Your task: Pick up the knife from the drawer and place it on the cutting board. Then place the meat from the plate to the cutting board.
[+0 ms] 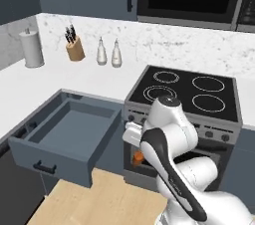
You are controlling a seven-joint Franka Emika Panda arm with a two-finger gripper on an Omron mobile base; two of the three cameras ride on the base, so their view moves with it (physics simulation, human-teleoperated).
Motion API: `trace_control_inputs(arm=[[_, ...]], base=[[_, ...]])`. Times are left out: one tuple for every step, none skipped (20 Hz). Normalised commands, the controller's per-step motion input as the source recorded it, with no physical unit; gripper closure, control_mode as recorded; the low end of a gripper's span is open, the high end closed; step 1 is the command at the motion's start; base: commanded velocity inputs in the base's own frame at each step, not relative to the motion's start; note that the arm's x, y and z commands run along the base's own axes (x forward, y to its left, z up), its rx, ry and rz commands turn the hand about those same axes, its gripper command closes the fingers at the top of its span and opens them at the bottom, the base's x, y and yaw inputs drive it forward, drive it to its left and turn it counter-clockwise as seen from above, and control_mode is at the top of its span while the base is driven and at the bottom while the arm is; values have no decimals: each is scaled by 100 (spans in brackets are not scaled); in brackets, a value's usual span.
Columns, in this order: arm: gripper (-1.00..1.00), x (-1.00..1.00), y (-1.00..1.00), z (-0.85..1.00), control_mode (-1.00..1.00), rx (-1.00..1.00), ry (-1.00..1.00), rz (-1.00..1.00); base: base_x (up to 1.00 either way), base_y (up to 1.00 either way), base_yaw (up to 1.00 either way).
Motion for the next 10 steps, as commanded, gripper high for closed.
trace_control_inputs(arm=[[100,0,0,0,100,0,0,0],[100,0,0,0,100,0,0,0],[100,0,0,0,100,0,0,0],[100,0,0,0,100,0,0,0],[100,0,0,0,100,0,0,0],[100,0,0,0,100,0,0,0],[100,0,0,0,100,0,0,0],[100,0,0,0,100,0,0,0],[100,0,0,0,100,0,0,0],[100,0,0,0,100,0,0,0]], base=[[-72,0,0],[-69,0,-1],[-66,0,-1],[-66,0,-3],[-63,0,-3],[-55,0,0],[-40,16,0],[-24,32,5],[-14,42,22],[-14,49,34]])
